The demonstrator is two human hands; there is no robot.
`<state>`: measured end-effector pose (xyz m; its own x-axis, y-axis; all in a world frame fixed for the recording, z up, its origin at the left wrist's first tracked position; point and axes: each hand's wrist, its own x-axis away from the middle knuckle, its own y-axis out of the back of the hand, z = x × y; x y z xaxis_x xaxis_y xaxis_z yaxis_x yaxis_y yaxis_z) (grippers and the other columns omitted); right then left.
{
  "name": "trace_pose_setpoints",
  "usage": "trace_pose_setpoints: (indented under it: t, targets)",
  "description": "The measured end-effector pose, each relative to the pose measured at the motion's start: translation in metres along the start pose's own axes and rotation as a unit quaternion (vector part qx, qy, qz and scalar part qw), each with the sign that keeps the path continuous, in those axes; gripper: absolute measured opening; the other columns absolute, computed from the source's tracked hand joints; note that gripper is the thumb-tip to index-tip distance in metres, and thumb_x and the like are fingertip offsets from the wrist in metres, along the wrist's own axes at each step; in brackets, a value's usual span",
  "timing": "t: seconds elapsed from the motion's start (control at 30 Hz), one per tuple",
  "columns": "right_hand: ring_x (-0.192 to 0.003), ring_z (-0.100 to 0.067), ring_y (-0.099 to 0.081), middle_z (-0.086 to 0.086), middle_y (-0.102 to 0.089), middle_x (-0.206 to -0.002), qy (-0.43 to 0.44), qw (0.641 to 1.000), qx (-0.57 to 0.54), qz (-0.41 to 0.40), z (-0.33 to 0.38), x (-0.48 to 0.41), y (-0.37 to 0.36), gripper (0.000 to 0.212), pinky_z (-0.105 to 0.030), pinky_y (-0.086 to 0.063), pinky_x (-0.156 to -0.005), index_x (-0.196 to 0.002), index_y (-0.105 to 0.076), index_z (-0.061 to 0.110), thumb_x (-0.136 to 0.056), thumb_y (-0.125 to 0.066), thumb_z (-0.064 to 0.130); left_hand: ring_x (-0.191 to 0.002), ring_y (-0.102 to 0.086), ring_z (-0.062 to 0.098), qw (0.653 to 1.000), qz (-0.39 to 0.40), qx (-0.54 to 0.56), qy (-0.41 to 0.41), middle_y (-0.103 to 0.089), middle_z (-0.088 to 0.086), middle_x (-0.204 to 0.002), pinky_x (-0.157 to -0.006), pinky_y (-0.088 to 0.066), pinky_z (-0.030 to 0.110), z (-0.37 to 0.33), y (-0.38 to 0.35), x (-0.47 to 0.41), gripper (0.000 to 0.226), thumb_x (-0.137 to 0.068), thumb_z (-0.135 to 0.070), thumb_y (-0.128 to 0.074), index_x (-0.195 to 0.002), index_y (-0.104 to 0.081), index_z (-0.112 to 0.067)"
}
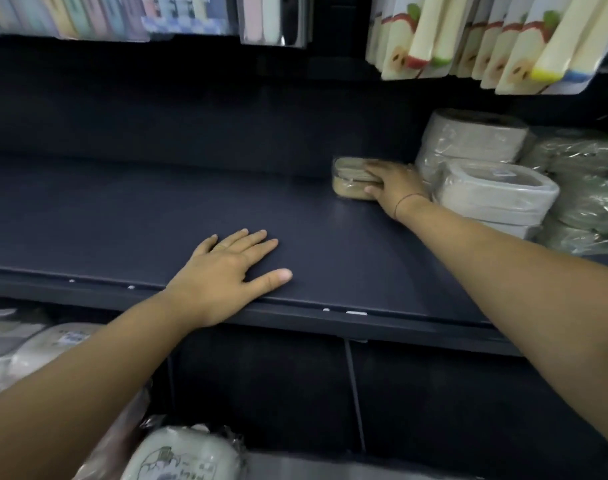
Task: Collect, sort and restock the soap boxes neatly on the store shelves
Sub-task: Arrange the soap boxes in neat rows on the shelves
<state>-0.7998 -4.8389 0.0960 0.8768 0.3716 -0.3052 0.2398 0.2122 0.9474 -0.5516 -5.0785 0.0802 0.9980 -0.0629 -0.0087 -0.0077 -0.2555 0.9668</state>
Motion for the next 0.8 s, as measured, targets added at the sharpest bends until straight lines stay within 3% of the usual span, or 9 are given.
trace_pose_setpoints:
  t: [0.13,0.27,0.37,0.43,0.5,0.6,0.7,0.8]
  targets:
    - [-0.144,-0.031,-0.023,-0.011,-0.023,-0.159,0.013,0.997,-0.072,-0.014,0.032,0.037,0.016,0.064,-0.039,-0.014,-0.118,-0.152,-0.027,0.022,-0.097,-0.052,0.040,-0.148,-0.007,0.003,1.000,-0.002,0.004,0.009,-0.015,-0.016,-0.161,-0.122,-0.001,0.035,-0.003,0.002,0.003,0.097,-0.073,-0.090,-0.009,-0.153,-0.023,-0.037]
    - [-0.144,-0.024,-0.025,-0.009,-0.028,-0.155,0.137,0.957,-0.252,-0.033,0.096,0.126,0.043,0.064,-0.032,-0.019,-0.118,-0.149,-0.034,0.018,-0.094,-0.058,0.040,-0.147,-0.020,0.010,0.996,-0.076,0.044,-0.014,-0.029,-0.004,-0.159,-0.121,-0.013,0.035,-0.008,0.002,0.025,0.087,-0.085,-0.081,-0.022,-0.151,-0.033,-0.025]
    - [-0.130,-0.016,-0.042,-0.004,-0.048,-0.136,0.199,0.916,-0.345,-0.042,0.141,0.216,0.045,0.054,-0.027,-0.031,-0.111,-0.134,-0.052,0.015,-0.090,-0.057,0.044,-0.144,-0.026,0.011,0.983,-0.154,0.084,-0.054,-0.036,-0.003,-0.155,-0.119,-0.017,0.034,-0.006,-0.005,0.082,0.078,-0.087,-0.071,-0.032,-0.148,-0.039,-0.022]
    - [-0.110,-0.012,-0.053,0.005,-0.054,-0.115,0.186,0.894,-0.405,-0.036,0.164,0.277,0.029,0.040,-0.027,-0.043,-0.098,-0.115,-0.060,0.016,-0.085,-0.059,0.042,-0.140,-0.031,0.013,0.983,-0.160,0.071,-0.062,-0.040,-0.003,-0.150,-0.117,-0.021,0.036,0.001,-0.014,0.129,0.078,-0.086,-0.073,-0.037,-0.145,-0.044,-0.022]
    - [-0.096,-0.007,-0.053,0.011,-0.050,-0.103,0.135,0.894,-0.427,0.029,0.181,0.335,-0.002,0.034,-0.025,-0.047,-0.086,-0.101,-0.058,0.021,-0.078,-0.064,0.045,-0.141,-0.030,0.016,0.994,-0.093,0.051,-0.041,-0.037,-0.002,-0.151,-0.118,-0.022,0.039,0.014,-0.028,0.168,0.092,-0.079,-0.085,-0.030,-0.146,-0.041,-0.023]
    - [-0.095,-0.011,-0.050,0.011,-0.046,-0.101,0.073,0.913,-0.379,0.136,0.189,0.409,-0.061,0.052,-0.031,-0.048,-0.083,-0.099,-0.053,0.021,-0.067,-0.065,0.061,-0.149,-0.008,0.015,0.998,0.060,0.024,0.004,-0.017,-0.002,-0.161,-0.119,-0.003,0.031,0.035,-0.056,0.198,0.120,-0.060,-0.098,-0.025,-0.155,-0.020,-0.024]
    - [-0.116,-0.021,-0.047,0.003,-0.046,-0.122,0.002,0.919,-0.316,0.237,0.190,0.455,-0.106,0.092,-0.035,-0.040,-0.101,-0.122,-0.050,0.017,-0.052,-0.055,0.077,-0.150,0.004,0.015,0.992,0.128,-0.022,0.000,-0.003,-0.001,-0.164,-0.115,0.008,0.027,0.041,-0.083,0.201,0.125,-0.059,-0.092,-0.047,-0.156,-0.007,-0.025]
    - [-0.137,-0.017,-0.030,0.006,-0.032,-0.147,0.036,0.907,-0.254,0.334,0.202,0.479,-0.134,0.118,-0.030,-0.025,-0.113,-0.145,-0.029,0.024,-0.047,-0.063,0.079,-0.150,0.006,0.019,0.985,0.159,-0.063,0.000,0.000,0.001,-0.164,-0.118,0.006,0.032,0.041,-0.098,0.191,0.124,-0.064,-0.077,-0.067,-0.157,-0.003,-0.024]
